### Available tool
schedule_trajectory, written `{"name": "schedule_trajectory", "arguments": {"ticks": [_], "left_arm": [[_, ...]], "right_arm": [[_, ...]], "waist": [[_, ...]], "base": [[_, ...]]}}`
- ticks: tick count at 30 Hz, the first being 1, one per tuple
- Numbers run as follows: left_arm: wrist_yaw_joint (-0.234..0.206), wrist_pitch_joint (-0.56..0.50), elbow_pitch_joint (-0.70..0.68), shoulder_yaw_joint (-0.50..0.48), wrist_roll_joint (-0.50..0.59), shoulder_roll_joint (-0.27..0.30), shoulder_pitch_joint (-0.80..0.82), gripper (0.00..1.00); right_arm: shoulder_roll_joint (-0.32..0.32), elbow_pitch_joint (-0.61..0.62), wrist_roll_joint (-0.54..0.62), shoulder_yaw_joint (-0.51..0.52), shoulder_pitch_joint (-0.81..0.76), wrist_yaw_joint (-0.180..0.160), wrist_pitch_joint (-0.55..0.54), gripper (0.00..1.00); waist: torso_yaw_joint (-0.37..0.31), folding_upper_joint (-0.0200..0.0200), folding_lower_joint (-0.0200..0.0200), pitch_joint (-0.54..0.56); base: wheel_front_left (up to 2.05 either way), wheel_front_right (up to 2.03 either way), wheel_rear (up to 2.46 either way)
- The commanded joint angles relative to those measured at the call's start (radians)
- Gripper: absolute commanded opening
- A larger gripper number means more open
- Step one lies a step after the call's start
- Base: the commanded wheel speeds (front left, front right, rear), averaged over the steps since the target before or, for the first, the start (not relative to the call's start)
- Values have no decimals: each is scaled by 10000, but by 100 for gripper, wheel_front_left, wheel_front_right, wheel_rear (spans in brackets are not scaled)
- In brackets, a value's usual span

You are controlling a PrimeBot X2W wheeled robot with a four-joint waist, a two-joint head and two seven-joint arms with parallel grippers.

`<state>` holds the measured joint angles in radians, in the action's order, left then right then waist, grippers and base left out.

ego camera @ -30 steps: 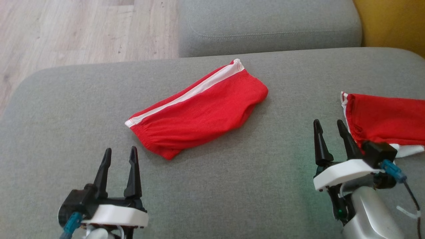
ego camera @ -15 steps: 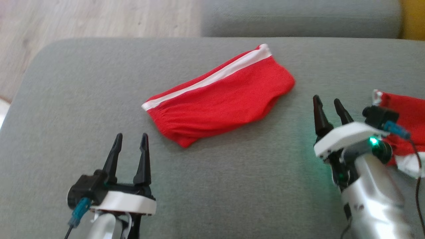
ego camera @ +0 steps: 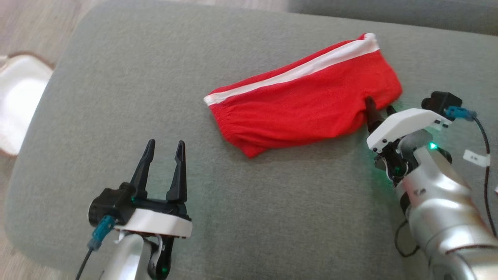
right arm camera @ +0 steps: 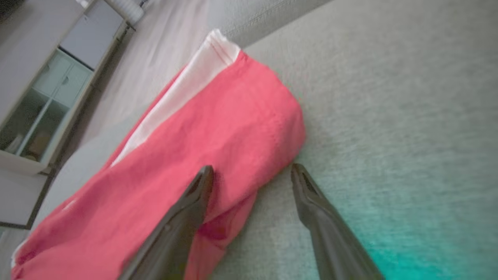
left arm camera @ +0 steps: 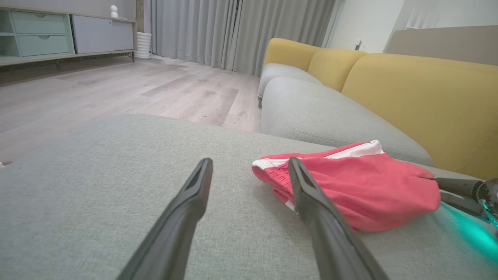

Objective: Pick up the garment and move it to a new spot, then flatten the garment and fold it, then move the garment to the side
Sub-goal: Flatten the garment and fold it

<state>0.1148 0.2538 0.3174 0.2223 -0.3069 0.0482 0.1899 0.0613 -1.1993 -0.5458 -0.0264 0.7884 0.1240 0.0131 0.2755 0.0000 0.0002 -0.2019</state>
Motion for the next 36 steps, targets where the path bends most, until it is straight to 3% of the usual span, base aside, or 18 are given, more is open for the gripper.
{"name": "schedule_trajectory", "arguments": {"ticks": [1, 17, 18, 19, 20, 25, 36], "left_arm": [[36, 80, -311, -249, -18, 25, 450, 100], [-260, 80, -580, 322, -708, 21, 773, 100], [-272, 80, -582, 337, -724, 21, 784, 100], [-281, 80, -582, 348, -737, 21, 792, 100], [-290, 80, -580, 354, -746, 21, 800, 100], [-306, 80, -529, 323, -744, 21, 834, 100], [-304, 80, -516, 104, -636, 21, 728, 100]], "right_arm": [[-110, -322, 315, -136, 630, 67, 96, 100], [-90, -912, 3490, 1522, 1154, 67, -1107, 100], [-94, -912, 3657, 1688, 1165, 67, -1146, 70], [-97, -912, 3819, 1841, 1178, 67, -1166, 11], [-100, -913, 3974, 1973, 1191, 67, -1175, 0], [-107, -913, 4190, 2185, 1285, 67, -753, 0], [-109, -914, 4084, 2777, 1292, 67, 1373, 0]], "waist": [[278, 0, -2, -269], [814, 0, -2, -915], [826, 0, -2, -934], [836, 0, -2, -949], [839, 0, -2, -960], [787, 0, -2, -943], [170, 0, -2, -476]], "base": [[0, 0, 0], [0, 0, 0], [0, 0, 0], [0, 0, 0], [0, 0, 0], [0, 0, 0], [0, 0, 0]]}}
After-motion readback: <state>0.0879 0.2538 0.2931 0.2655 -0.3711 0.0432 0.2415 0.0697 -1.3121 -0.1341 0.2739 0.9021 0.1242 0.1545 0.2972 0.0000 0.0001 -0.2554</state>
